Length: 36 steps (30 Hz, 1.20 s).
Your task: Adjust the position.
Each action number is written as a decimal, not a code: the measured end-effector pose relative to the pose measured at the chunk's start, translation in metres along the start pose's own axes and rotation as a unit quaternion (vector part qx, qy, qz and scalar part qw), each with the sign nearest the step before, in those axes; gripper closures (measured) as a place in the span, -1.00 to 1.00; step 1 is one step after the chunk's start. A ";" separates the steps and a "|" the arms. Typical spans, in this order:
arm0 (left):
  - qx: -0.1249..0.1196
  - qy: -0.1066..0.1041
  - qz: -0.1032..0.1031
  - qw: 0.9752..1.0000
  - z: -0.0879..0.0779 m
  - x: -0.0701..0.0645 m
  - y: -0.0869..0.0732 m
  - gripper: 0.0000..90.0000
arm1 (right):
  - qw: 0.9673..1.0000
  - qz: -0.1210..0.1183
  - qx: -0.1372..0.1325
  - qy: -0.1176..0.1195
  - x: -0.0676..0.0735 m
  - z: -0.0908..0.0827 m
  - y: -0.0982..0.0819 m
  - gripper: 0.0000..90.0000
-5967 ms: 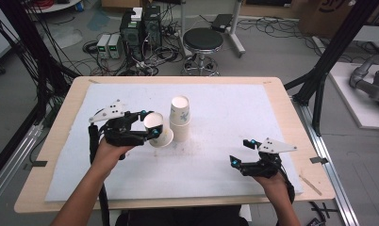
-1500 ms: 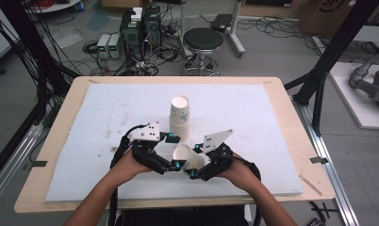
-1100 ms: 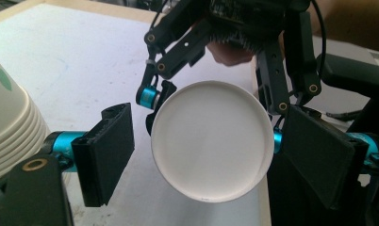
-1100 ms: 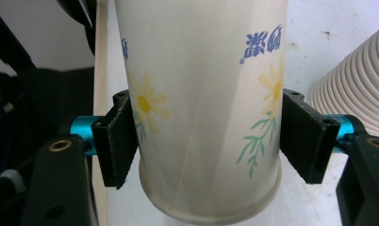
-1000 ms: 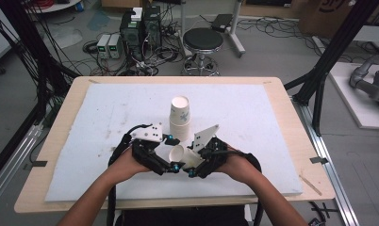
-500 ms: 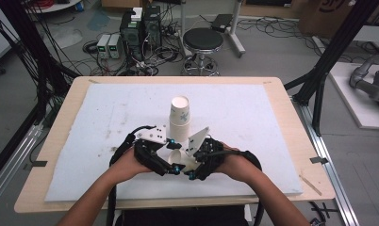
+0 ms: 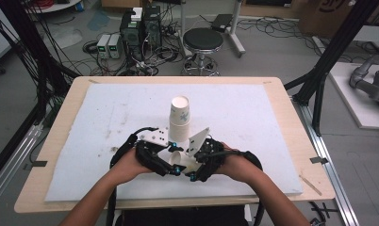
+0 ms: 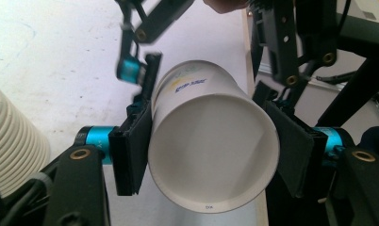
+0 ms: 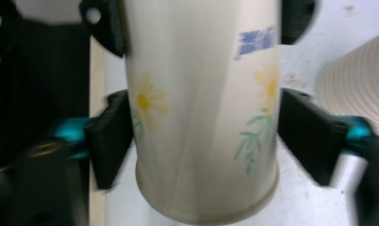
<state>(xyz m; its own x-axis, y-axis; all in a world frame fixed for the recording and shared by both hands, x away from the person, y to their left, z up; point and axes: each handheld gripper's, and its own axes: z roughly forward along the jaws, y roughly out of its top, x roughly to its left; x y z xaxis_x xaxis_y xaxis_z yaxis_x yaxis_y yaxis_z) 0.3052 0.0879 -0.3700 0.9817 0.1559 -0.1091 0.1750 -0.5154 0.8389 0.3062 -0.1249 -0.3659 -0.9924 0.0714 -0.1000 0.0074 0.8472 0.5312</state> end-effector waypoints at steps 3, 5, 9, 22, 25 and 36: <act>-0.020 0.005 -0.002 1.000 -0.004 0.001 -0.003 -0.19 | 0.999 0.019 -0.038 -0.012 -0.003 -0.008 -0.005 -0.61; -0.034 0.005 -0.004 0.999 -0.007 0.001 -0.006 -0.19 | 0.998 0.030 -0.057 -0.012 -0.003 -0.013 -0.009 -0.61; -0.061 0.003 -0.012 0.998 -0.010 0.002 -0.011 -0.19 | 0.995 0.038 -0.090 -0.015 -0.003 -0.022 -0.018 -0.61; -0.153 0.001 -0.019 0.988 -0.020 0.004 -0.025 -0.20 | 0.974 0.074 -0.213 -0.033 0.003 -0.040 -0.047 -0.61; -0.161 0.003 -0.018 0.987 -0.022 0.004 -0.027 -0.20 | 0.968 0.089 -0.233 -0.033 0.004 -0.036 -0.054 -0.61; -0.180 0.000 -0.007 0.984 -0.023 0.002 -0.032 -0.21 | 0.951 0.113 -0.286 -0.021 0.009 -0.018 -0.075 -0.61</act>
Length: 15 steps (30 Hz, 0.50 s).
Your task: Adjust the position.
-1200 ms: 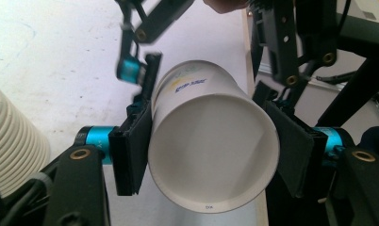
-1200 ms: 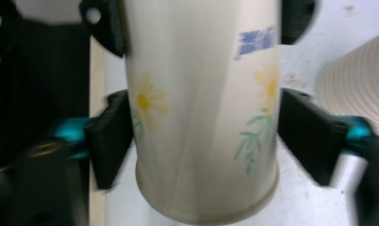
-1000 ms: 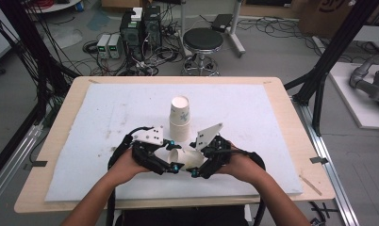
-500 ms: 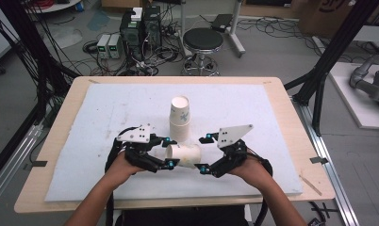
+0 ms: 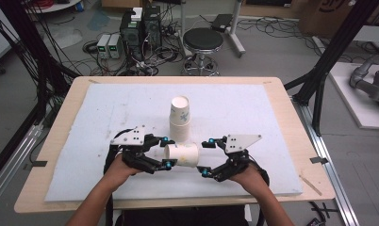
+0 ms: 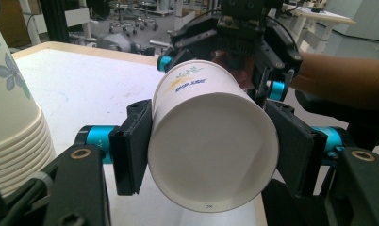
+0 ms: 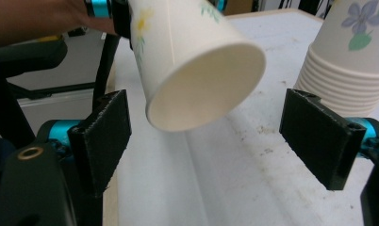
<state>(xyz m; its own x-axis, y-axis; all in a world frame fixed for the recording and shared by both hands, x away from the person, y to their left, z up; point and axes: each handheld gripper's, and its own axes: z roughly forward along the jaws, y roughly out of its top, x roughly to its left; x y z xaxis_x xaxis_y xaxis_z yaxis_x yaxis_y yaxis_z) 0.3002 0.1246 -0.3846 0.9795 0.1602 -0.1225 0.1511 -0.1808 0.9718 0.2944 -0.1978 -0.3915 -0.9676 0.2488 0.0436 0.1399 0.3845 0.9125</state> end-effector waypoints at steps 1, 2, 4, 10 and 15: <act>-0.001 0.000 0.000 1.000 0.000 0.000 0.000 -0.21 | 1.000 0.001 0.001 0.001 0.000 0.001 -0.001 -0.61; -0.001 0.001 0.000 1.000 0.000 0.000 0.000 -0.21 | 1.000 0.001 0.000 0.003 -0.001 0.001 -0.002 -0.61; -0.003 -0.003 0.004 1.000 0.000 -0.001 0.000 -0.21 | 1.000 0.004 -0.001 0.008 -0.001 0.001 -0.004 -0.60; -0.016 -0.017 0.006 1.000 0.001 -0.003 0.001 -0.21 | 1.000 0.008 -0.012 0.028 -0.001 0.003 -0.005 -0.60; -0.027 -0.033 0.004 0.999 0.001 -0.004 0.002 -0.21 | 0.998 0.015 -0.032 0.049 -0.001 0.005 -0.003 -0.60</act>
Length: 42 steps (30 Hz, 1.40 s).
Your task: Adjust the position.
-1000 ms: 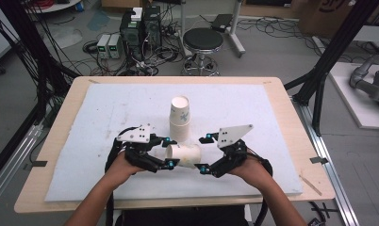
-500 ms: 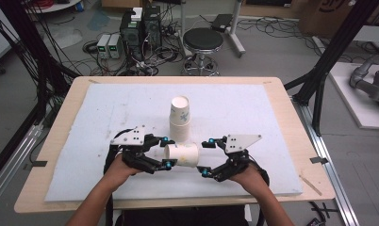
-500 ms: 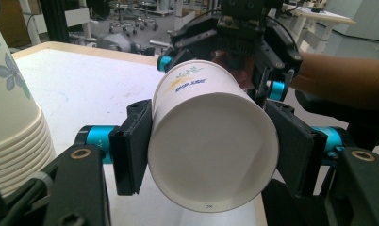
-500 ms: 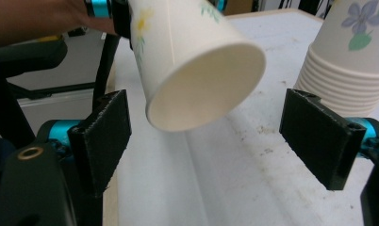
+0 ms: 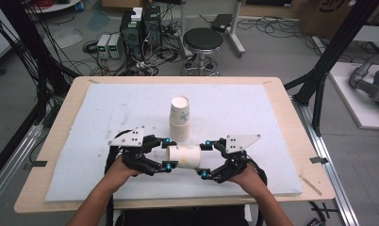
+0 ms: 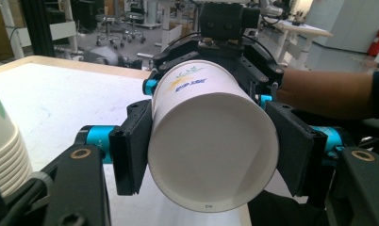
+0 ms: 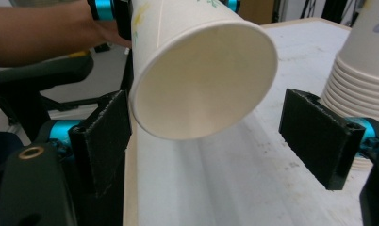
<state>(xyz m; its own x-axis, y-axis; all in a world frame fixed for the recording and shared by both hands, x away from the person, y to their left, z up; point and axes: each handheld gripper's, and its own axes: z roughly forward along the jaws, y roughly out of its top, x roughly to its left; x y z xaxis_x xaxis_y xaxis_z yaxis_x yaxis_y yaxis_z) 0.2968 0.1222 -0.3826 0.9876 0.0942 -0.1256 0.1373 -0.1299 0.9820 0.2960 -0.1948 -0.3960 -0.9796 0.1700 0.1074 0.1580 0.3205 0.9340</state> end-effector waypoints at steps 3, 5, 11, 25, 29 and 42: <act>-0.005 -0.003 -0.002 1.000 0.000 0.000 0.000 -0.21 | 1.000 0.001 -0.007 0.009 0.000 0.002 0.000 -0.59; -0.010 -0.005 -0.003 1.000 0.000 0.000 0.000 -0.21 | 1.000 0.003 -0.011 0.014 -0.001 0.003 0.000 -0.58; -0.018 -0.011 -0.008 1.000 0.001 0.000 0.000 -0.21 | 0.999 0.000 -0.027 0.023 -0.002 0.002 0.000 -0.48; -0.037 -0.025 -0.024 0.999 0.001 0.002 -0.006 -0.20 | 0.998 0.000 -0.051 0.031 -0.001 0.001 -0.001 -0.43; -0.041 -0.025 -0.027 0.998 0.001 0.003 -0.007 -0.20 | 0.998 0.001 -0.053 0.032 -0.001 0.001 -0.001 -0.41; -0.031 -0.009 -0.055 0.998 0.004 0.002 -0.007 -0.45 | 0.998 0.004 -0.057 0.029 -0.002 -0.001 -0.001 -0.37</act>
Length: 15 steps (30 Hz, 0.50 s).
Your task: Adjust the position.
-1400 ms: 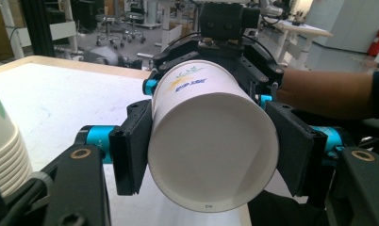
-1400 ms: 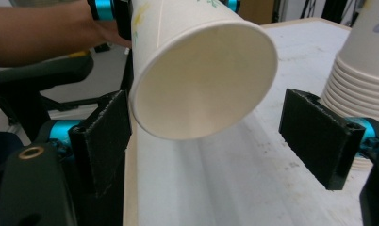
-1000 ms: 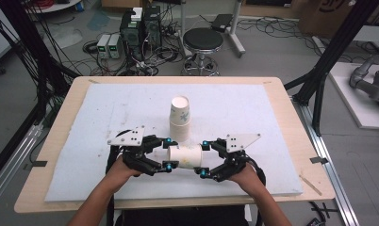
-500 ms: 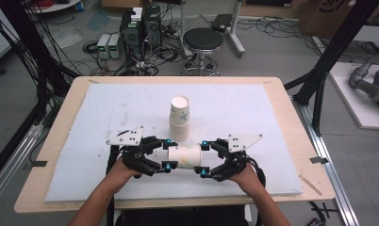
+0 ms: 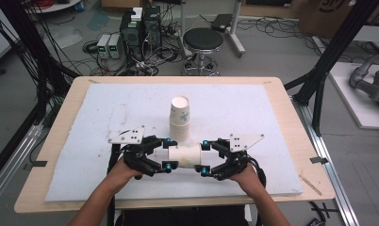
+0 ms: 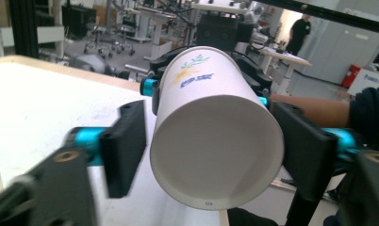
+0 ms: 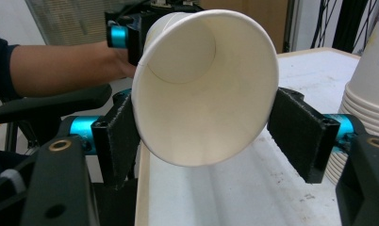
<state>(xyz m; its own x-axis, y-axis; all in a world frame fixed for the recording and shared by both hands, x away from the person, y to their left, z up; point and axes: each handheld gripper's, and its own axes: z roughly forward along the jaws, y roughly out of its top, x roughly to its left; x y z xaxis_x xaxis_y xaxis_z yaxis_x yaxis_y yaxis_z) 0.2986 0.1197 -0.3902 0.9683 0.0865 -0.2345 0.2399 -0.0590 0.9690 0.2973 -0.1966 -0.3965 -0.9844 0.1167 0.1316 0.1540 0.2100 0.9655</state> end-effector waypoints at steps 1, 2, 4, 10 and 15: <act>0.005 0.006 0.003 1.000 0.000 -0.001 0.001 -0.49 | 1.000 0.000 0.002 -0.002 0.000 0.000 0.000 -0.37; 0.013 0.013 0.008 1.000 -0.001 -0.002 0.002 -0.52 | 1.000 0.000 0.004 -0.003 0.000 0.000 0.000 -0.37; 0.028 0.029 0.020 0.999 -0.002 -0.004 0.004 -0.58 | 1.000 0.001 0.011 -0.012 -0.001 0.000 0.000 -0.37; 0.080 0.057 0.049 0.994 -0.005 -0.006 0.011 -0.59 | 0.997 -0.010 0.067 -0.036 0.000 0.005 0.001 -0.37; 0.123 0.065 0.064 0.988 -0.003 -0.007 0.014 -0.59 | 0.994 -0.019 0.096 -0.044 -0.001 0.008 0.006 -0.37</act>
<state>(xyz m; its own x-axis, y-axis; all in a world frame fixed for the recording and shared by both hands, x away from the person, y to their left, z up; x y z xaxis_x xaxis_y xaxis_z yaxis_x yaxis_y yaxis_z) 0.2948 0.1216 -0.3742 0.9786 0.1880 -0.0840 0.1414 -0.3167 0.9379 0.3001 -0.1872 -0.3926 -0.9800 0.1872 0.0681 0.1386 0.3954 0.9080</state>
